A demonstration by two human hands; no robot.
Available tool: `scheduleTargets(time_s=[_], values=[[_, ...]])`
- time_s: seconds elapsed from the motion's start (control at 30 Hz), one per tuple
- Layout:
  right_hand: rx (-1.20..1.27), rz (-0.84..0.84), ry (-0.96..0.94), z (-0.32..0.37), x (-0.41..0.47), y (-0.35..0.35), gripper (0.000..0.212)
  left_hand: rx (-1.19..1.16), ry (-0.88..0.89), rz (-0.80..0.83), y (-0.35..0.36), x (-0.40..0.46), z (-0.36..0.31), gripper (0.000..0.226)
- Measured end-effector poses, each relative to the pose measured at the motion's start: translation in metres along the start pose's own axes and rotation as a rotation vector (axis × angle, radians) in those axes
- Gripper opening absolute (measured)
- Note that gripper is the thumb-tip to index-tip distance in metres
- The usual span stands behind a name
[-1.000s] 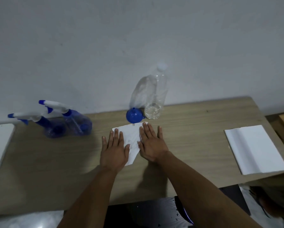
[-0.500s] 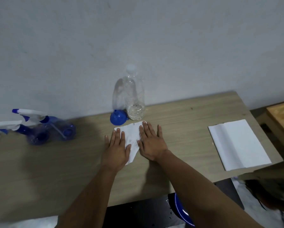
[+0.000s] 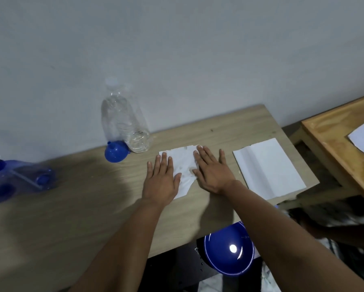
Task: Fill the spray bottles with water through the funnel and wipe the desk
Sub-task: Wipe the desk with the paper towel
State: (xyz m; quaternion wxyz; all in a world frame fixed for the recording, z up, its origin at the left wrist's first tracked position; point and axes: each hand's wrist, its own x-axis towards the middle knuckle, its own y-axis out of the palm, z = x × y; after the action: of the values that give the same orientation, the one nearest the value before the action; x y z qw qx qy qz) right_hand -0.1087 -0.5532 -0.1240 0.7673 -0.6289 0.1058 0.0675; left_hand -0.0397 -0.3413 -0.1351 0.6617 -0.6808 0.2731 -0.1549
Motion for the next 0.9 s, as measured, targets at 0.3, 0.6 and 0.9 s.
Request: scheduleTargets(time_s=[0.3, 0.6, 0.9], values=[[0.058, -0.099, 0.017, 0.018, -0.004, -0.004, 0.079, 0.042, 0.108, -0.01, -0.004, 0.009, 0.004, 0.071], [0.041, -0.11, 0.066, 0.032, -0.022, 0.028, 0.072, 0.077, 0.143, -0.009, 0.004, -0.013, -0.008, 0.068], [0.032, -0.077, 0.163, 0.079, -0.052, 0.039, 0.073, 0.064, 0.199, -0.009, 0.008, -0.05, 0.02, 0.072]])
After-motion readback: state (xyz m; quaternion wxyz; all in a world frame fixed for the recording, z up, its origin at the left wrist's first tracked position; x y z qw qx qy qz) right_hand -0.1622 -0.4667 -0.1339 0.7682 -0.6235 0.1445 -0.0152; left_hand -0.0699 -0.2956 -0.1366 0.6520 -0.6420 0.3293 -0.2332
